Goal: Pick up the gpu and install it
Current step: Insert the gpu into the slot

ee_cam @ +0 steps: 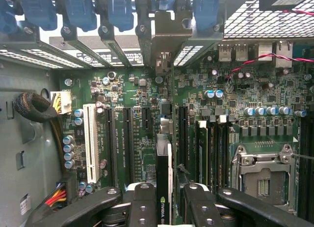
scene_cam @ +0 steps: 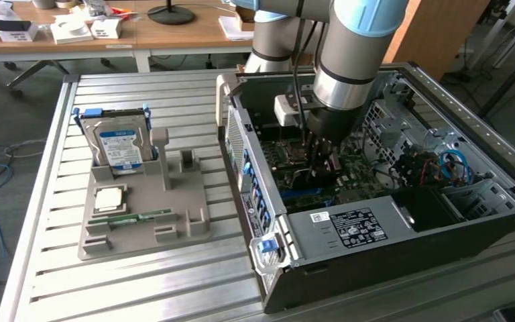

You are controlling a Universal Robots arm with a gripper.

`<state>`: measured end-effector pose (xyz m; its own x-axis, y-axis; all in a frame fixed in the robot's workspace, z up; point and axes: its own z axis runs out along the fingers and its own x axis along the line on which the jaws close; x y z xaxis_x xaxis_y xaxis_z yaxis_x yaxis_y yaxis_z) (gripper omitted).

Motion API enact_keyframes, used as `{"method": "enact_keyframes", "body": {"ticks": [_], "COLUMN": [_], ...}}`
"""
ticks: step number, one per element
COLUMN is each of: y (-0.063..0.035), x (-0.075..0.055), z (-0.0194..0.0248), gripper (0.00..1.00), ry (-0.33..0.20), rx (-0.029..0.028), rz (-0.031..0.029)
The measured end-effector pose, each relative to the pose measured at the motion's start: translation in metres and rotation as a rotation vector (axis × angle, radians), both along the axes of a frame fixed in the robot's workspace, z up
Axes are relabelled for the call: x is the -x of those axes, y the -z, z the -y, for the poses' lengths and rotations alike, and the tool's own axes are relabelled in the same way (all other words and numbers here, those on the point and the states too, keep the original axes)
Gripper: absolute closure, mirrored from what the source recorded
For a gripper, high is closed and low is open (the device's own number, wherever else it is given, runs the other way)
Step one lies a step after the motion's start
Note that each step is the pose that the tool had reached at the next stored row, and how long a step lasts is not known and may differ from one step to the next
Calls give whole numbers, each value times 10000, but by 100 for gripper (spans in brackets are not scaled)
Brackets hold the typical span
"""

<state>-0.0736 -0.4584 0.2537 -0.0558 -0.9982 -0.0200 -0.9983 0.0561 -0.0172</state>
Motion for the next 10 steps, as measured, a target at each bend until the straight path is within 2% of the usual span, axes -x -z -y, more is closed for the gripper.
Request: {"method": "enact_keyframes", "body": {"ticks": [10], "y": [16], "x": [0], "z": [0], "gripper": [74], "ry": [-2], "rx": [-1], "rz": [11]}}
